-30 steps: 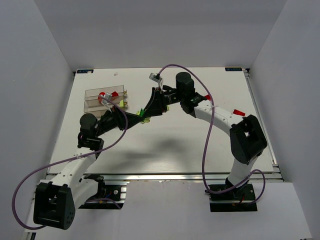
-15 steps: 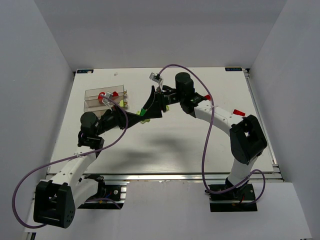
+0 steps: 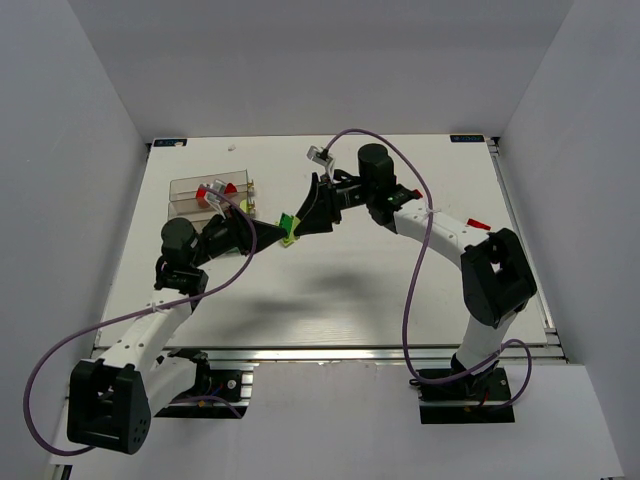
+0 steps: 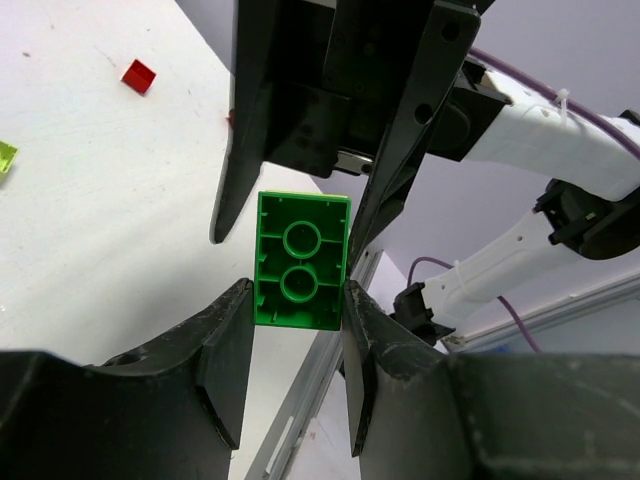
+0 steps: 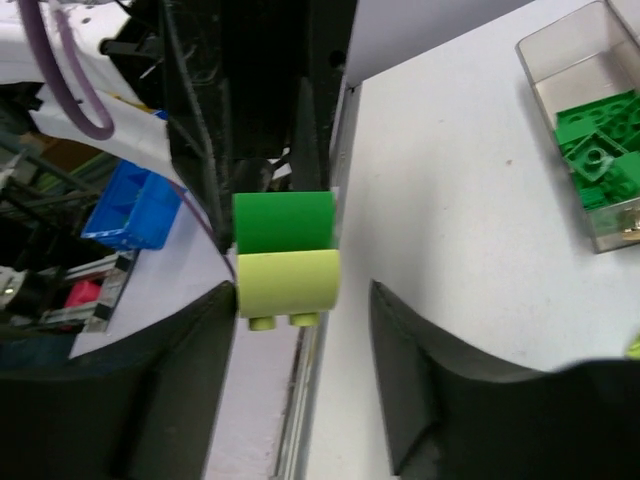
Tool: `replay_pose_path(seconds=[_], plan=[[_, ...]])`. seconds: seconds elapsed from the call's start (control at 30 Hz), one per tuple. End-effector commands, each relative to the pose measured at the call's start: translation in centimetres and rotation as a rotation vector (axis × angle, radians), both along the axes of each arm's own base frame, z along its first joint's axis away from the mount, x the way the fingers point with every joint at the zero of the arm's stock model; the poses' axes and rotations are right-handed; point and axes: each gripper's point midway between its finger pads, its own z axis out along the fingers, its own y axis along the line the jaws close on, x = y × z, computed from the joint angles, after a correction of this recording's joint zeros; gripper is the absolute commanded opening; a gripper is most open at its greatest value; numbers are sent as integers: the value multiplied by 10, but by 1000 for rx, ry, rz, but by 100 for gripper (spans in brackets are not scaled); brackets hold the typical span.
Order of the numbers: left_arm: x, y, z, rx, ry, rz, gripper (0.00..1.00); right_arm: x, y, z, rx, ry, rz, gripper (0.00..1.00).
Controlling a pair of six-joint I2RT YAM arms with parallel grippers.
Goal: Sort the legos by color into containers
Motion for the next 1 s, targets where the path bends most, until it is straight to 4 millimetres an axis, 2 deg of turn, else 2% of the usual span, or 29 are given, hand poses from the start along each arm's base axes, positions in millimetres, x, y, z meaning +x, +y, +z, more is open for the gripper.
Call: replay_pose_path(seconds=[0.0,0.13,0.17,0.27,0.37,0.4,0.43,0.53,0.8,0.83,0.87,0.9,0.93,0.97], plan=[[1,-1,16,1,-57,-3,0,-5,-3,17,50,-61,36,58],[1,-1,14,1,-52,0,0,-5,-2,21,69,-66,48,36],[1,0,14,3,-55,2,0,-5,-2,20,70,-62,57,26],[5,2,12,19,-55,29,0,-6,-1,22,76,-59,66,10],[16,16,5,46,-25,109,0,-3,-2,20,74,-57,60,2],[18,21,3,48,-13,131,0,-2,-3,19,73,-54,57,2],[24,35,3,46,-15,181,0,1,-6,18,72,-55,51,1],[31,51,2,67,-19,257,0,7,-11,12,64,-45,43,0],[46,72,5,91,-15,368,0,19,-13,-1,28,-45,17,0],[50,76,9,109,-48,393,0,30,-9,-7,3,-51,-32,0],[52,80,0,136,-4,421,0,39,-6,-12,-22,-66,-61,0],[58,91,-6,171,46,496,0,48,-2,-18,-33,-160,-78,0],[57,99,-18,223,92,537,0,72,3,-28,-98,-229,-148,0],[65,108,-12,237,73,600,0,80,5,-33,-147,-205,-185,0]])
